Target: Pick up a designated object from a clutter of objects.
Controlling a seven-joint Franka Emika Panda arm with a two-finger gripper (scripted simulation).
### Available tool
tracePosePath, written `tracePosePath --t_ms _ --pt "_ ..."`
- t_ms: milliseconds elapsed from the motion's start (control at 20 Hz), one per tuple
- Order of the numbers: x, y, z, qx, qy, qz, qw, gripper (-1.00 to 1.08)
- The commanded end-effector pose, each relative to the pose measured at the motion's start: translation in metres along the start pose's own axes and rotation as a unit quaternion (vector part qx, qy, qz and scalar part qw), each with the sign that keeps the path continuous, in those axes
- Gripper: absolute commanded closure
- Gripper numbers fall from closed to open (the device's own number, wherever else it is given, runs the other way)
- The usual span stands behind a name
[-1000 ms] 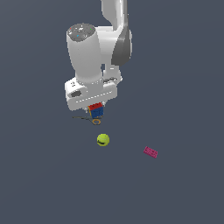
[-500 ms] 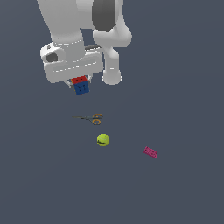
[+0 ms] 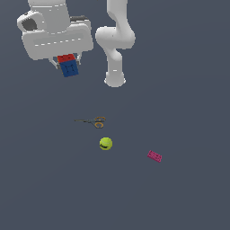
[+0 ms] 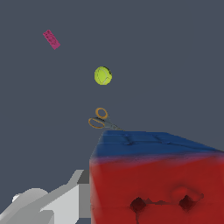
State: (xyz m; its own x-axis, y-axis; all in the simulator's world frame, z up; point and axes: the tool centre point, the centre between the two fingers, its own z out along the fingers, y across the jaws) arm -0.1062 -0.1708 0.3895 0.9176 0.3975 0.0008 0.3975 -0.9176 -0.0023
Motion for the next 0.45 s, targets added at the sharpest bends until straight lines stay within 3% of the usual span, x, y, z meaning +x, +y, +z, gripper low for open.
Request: tracePosePath --t_ms 0,400 --pt "-0.007 0.004 -0.012 -0.001 0.000 0.000 1.0000 1.08" --pt "-0.015 0.010 -0.025 -0.001 0.000 0.000 1.0000 1.08"
